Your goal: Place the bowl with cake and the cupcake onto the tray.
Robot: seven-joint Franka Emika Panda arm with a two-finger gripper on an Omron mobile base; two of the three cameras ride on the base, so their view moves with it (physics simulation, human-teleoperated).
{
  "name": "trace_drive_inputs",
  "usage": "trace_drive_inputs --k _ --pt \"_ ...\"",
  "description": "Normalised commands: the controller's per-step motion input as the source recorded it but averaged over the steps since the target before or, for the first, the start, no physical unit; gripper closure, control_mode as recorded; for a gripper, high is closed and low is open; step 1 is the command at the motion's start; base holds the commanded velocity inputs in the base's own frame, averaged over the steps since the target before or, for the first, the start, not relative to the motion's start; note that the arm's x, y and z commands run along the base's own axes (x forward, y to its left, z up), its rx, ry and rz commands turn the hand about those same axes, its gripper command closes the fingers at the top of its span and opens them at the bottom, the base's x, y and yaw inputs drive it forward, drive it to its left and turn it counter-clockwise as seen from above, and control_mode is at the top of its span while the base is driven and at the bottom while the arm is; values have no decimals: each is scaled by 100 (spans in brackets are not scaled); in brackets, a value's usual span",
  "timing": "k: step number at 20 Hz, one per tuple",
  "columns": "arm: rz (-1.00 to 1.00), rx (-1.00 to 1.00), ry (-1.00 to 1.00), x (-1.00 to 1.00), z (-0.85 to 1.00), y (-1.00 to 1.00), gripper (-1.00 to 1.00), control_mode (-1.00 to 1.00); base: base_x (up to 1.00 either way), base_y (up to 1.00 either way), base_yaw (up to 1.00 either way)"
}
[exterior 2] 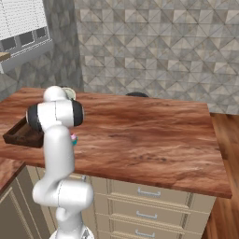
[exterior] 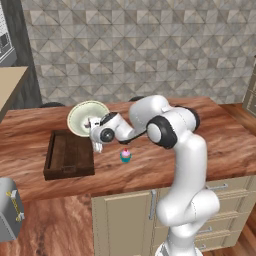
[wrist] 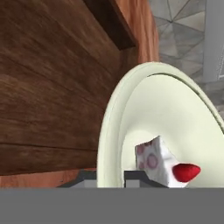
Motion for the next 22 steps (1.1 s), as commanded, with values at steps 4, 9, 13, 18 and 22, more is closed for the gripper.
trace_drive_inputs --k 4,9,13,18,22 --pt "12 -5 0 1 2 34 100 -100 0 0 0" --pt "12 -4 -4 -23 42 19 100 -100 0 0 0" --pt "12 -4 -6 -29 53 14 100 -100 0 0 0" --pt "13 -5 -1 -18 16 9 100 -100 0 0 0" --pt "12 -2 0 -26 5 1 100 -100 0 0 0"
